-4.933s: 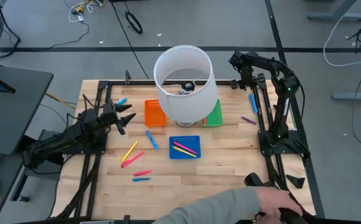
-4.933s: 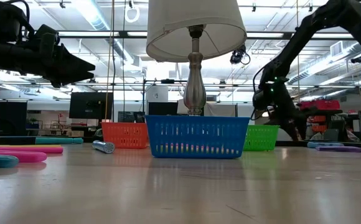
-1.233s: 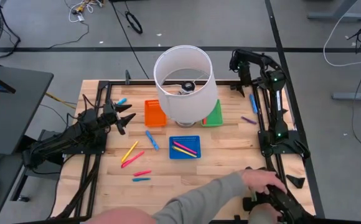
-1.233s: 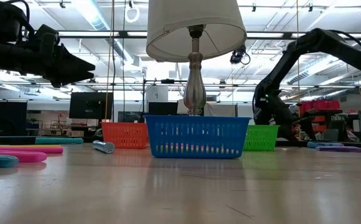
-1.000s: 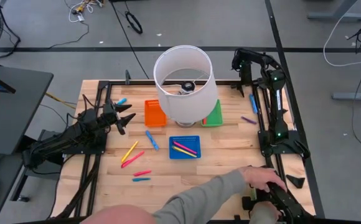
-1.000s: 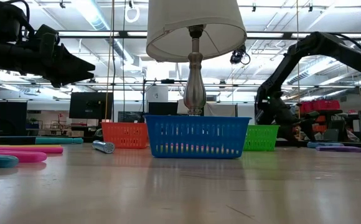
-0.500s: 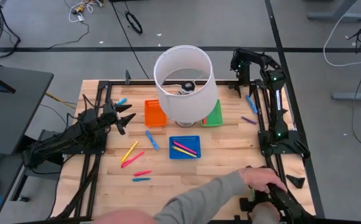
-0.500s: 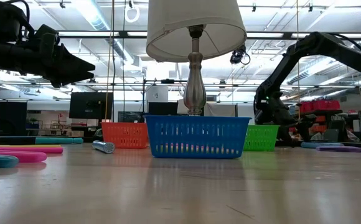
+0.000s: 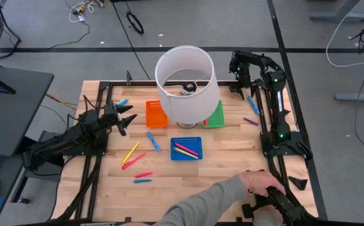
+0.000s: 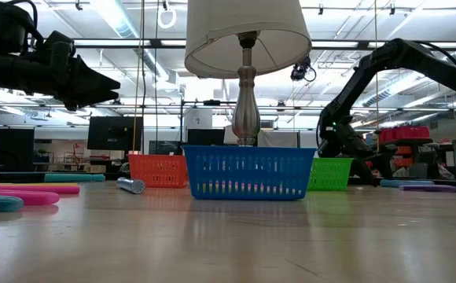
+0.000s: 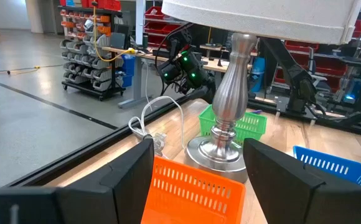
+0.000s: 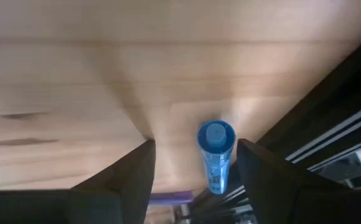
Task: Pick & Place Markers
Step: Put the top right blue large highlighter pen into the green bin
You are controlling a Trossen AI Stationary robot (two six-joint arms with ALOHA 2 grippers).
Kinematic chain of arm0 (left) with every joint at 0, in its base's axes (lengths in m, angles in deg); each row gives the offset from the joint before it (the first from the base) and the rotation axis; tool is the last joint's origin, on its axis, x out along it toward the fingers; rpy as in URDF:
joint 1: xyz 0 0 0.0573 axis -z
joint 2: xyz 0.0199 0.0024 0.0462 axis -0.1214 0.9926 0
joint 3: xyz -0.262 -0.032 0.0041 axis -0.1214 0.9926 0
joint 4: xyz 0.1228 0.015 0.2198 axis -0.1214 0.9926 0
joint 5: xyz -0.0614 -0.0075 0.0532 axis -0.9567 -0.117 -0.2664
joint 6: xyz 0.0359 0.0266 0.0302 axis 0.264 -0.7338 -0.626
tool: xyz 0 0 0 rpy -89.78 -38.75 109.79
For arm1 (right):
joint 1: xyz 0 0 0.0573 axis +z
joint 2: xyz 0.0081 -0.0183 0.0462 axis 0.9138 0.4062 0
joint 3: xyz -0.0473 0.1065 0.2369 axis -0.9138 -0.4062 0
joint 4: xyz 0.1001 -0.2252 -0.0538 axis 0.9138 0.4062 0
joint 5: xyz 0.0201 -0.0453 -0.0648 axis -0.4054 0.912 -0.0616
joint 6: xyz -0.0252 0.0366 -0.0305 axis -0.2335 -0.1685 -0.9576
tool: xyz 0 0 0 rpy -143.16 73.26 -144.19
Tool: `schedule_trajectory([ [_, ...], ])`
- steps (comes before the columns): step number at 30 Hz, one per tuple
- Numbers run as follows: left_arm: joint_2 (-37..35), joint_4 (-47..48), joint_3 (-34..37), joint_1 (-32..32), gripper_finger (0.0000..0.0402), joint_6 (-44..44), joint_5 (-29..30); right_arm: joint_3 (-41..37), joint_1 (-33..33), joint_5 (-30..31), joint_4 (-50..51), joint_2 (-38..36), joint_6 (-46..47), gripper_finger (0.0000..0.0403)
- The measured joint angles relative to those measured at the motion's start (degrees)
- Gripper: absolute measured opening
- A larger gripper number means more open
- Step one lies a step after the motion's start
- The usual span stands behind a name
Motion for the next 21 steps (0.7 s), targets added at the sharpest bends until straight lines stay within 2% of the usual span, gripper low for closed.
schedule_trajectory([
  [12,0.0,0.0,0.0,0.0,0.0252,0.0,0.0,0.0,0.0,-1.0,-0.1,0.1,-1.9,0.0145],
  [21,0.0,0.0,0.0,0.0,0.0252,0.0,0.0,-0.3,-0.2,-3.5,0.0,0.1,-1.3,0.0045],
])
